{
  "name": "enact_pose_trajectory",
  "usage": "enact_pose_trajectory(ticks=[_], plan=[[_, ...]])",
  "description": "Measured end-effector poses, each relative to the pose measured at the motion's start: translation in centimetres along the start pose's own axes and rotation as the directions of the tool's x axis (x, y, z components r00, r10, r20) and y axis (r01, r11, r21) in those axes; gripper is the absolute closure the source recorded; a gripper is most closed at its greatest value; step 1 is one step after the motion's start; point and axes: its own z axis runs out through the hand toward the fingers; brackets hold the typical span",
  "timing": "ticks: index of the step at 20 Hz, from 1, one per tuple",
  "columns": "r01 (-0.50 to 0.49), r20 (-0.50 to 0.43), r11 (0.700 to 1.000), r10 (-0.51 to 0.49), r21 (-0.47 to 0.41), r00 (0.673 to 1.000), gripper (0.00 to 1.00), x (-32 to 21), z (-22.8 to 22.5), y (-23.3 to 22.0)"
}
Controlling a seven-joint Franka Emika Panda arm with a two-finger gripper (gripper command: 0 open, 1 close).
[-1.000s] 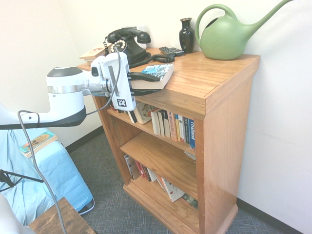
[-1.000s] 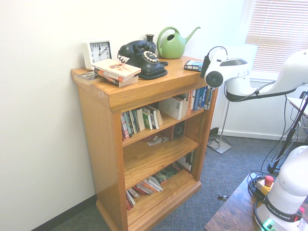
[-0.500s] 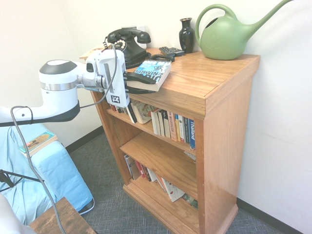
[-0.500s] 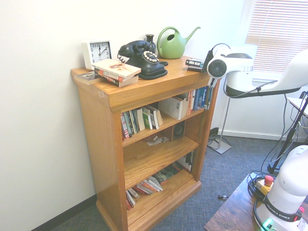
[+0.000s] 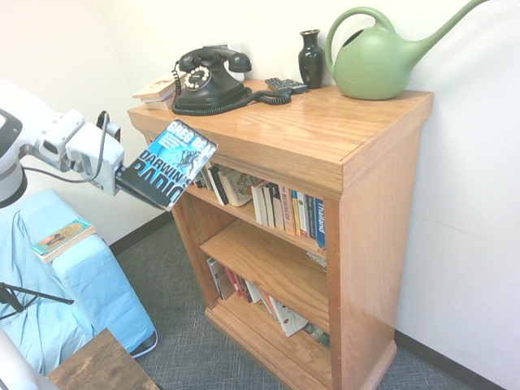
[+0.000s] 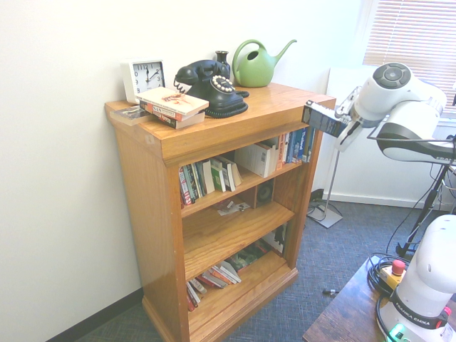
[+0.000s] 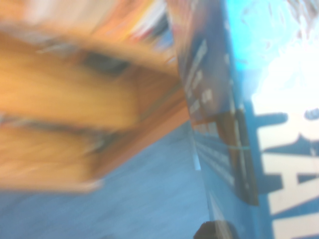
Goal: Put the book on the shelf
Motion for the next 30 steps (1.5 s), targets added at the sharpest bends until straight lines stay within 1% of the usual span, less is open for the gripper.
enact_pose_trajectory(ticks=[3, 4, 7, 9, 14, 16, 20, 26, 30], plan=[[-0.056, 0.164, 0.994, 0.04, 0.094, 0.986, 1.0, -4.2, 2.0, -0.8], [-0.065, 0.192, 0.991, 0.042, 0.115, 0.98, 1.0, -5.1, 2.8, -1.3], [-0.054, 0.213, 0.989, 0.024, 0.139, 0.977, 1.0, -5.5, 4.3, -3.2], [-0.041, 0.223, 0.987, 0.006, 0.153, 0.975, 1.0, -5.3, 6.2, -4.8], [-0.025, 0.218, 0.977, -0.021, 0.21, 0.976, 1.0, -4.7, 12.7, -8.4], [-0.019, 0.203, 0.973, -0.029, 0.231, 0.979, 1.0, -4.4, 14.6, -9.5], [0.002, 0.181, 0.967, -0.05, 0.256, 0.982, 1.0, -3.8, 16.3, -12.2], [0.04, 0.146, 0.955, -0.086, 0.293, 0.986, 1.0, -2.9, 16.9, -15.9], [0.038, 0.122, 0.957, -0.076, 0.288, 0.99, 1.0, -2.1, 18.7, -17.7]])
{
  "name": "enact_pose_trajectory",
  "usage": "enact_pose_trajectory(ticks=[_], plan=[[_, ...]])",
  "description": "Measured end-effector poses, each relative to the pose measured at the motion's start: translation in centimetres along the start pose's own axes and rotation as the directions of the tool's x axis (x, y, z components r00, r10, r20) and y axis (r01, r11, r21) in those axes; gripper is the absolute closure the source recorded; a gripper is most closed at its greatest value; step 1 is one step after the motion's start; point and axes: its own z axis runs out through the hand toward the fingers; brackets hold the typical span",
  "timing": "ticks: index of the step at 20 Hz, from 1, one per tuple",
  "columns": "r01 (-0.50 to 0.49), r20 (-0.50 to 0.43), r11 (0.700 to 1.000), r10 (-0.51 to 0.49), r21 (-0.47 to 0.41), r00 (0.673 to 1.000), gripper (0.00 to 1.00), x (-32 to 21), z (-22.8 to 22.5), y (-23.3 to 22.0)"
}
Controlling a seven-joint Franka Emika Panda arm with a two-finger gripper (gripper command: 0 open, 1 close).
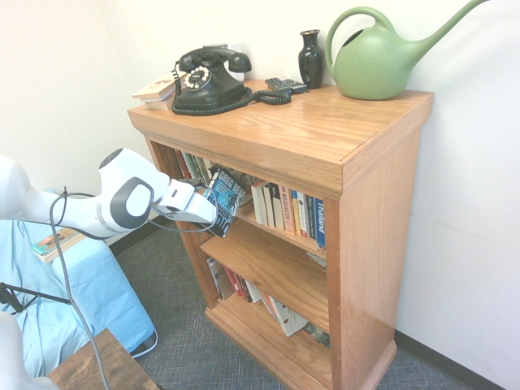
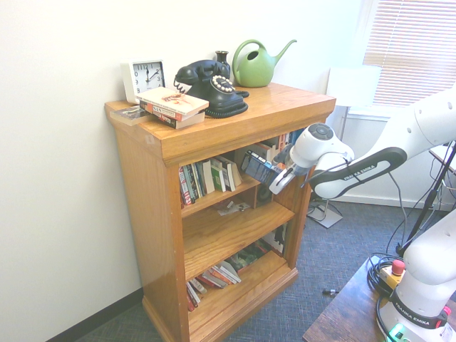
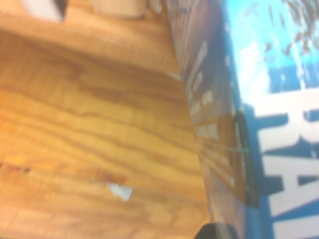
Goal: Put the book on the shelf
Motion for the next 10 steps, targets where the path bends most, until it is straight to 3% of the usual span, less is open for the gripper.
enact_pose_trajectory(ticks=[10], plan=[[-0.065, -0.045, 0.997, 0.066, 0.04, 0.997, 1.0, 0.0, 2.1, -6.3]])
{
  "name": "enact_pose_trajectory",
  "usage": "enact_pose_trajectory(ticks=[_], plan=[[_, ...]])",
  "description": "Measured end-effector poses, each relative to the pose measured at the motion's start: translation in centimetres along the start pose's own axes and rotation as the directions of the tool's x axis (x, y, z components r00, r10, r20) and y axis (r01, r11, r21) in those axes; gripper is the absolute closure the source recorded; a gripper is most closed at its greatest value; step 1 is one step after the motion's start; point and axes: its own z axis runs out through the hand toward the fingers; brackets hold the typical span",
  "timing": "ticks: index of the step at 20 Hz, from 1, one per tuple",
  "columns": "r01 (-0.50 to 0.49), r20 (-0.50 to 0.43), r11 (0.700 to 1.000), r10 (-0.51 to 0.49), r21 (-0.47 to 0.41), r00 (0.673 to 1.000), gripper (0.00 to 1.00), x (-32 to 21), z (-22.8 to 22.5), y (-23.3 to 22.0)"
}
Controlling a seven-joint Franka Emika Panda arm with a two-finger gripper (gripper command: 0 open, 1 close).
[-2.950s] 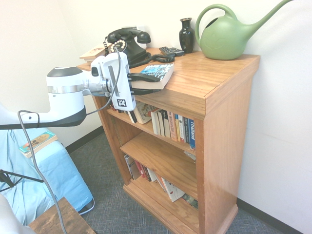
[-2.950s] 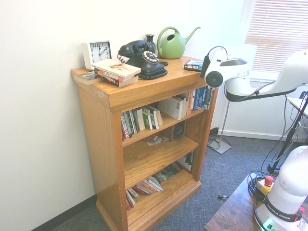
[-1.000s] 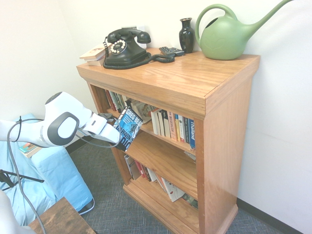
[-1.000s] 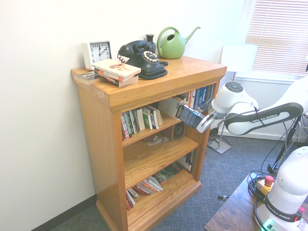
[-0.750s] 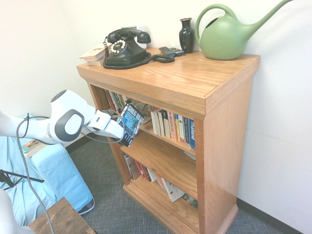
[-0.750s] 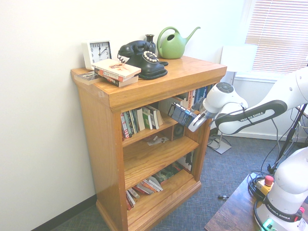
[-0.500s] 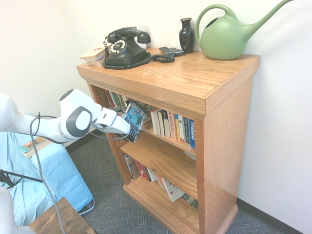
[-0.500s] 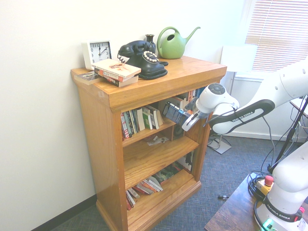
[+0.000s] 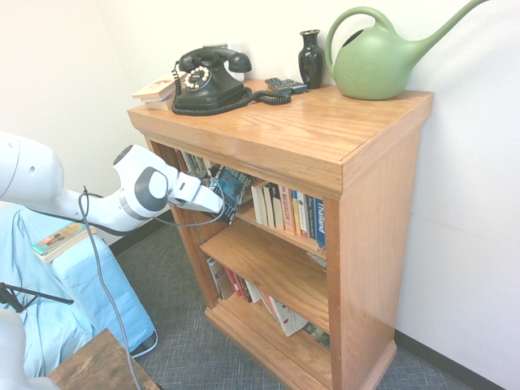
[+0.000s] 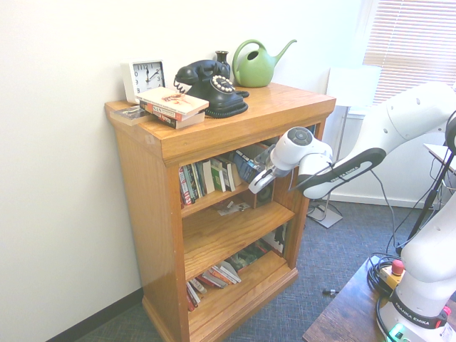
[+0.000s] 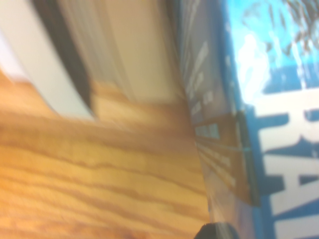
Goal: Put the book on the shelf
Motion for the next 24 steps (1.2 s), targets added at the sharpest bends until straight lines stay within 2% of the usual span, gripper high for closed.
enact_pose_trajectory(ticks=[16, 17, 24], plan=[[-0.011, -0.063, 0.999, 0.008, -0.045, 0.998, 1.0, 1.6, 2.9, -4.7], [-0.012, -0.069, 0.999, 0.009, -0.043, 0.998, 0.0, 1.7, 2.8, -4.9], [-0.011, -0.08, 0.999, 0.009, -0.034, 0.997, 0.0, 2.1, 3.3, -5.8]])
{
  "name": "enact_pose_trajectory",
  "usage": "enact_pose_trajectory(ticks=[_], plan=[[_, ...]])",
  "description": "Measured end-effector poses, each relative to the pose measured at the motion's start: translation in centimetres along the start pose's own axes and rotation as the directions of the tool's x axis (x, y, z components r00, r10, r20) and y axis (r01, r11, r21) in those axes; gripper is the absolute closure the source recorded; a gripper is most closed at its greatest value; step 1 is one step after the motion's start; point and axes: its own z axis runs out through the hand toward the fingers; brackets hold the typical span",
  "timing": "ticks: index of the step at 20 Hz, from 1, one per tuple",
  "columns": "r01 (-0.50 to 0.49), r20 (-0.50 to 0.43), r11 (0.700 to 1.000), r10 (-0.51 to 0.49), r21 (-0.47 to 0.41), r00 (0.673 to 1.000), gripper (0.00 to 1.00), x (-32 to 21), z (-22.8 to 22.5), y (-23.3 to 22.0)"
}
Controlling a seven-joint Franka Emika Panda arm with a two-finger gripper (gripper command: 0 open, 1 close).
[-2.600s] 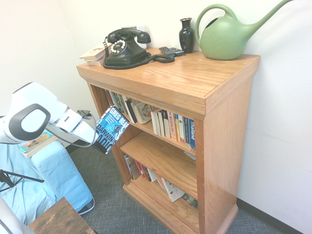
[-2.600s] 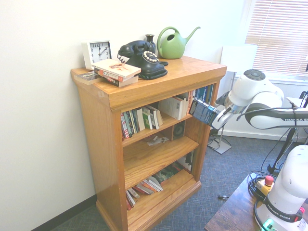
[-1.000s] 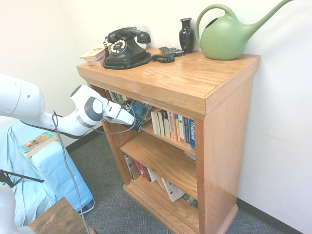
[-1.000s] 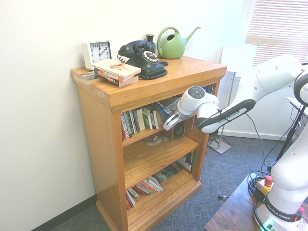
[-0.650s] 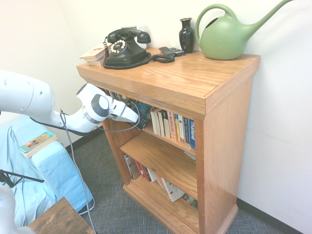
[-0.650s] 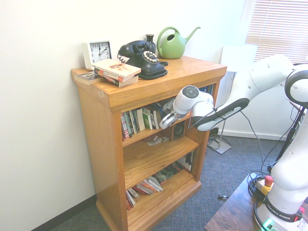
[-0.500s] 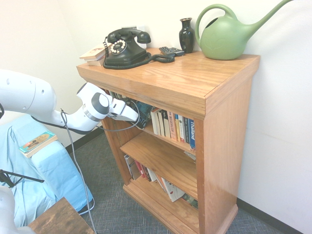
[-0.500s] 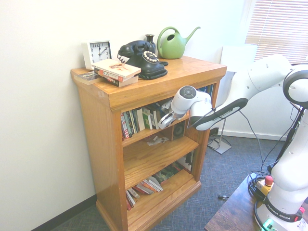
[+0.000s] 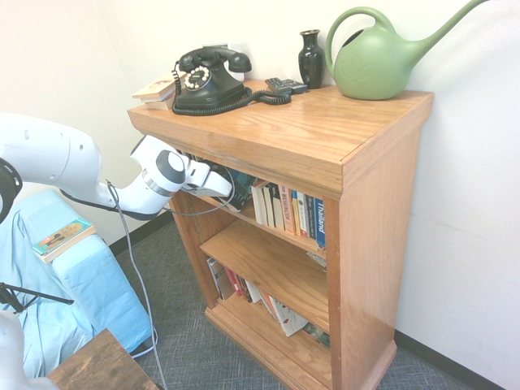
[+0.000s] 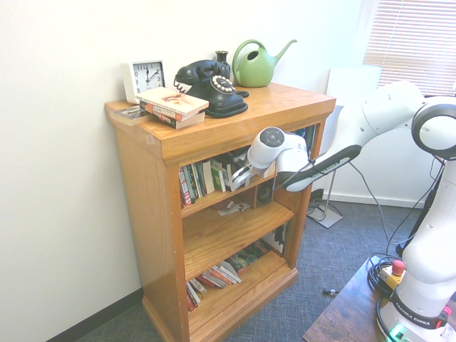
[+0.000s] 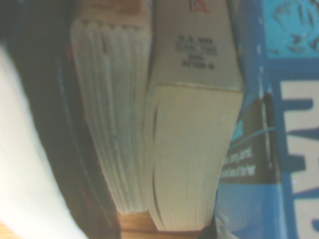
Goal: Put the book on the shelf
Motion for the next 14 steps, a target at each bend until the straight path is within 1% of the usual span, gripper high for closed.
enact_pose_trajectory(ticks=[9, 14], plan=[[0.008, -0.009, 1.0, -0.008, 0.02, 1.0, 0.0, 0.7, 1.3, -1.4], [-0.008, -0.018, 1.0, 0.008, 0.02, 1.0, 0.0, 1.0, 1.4, -1.3]])
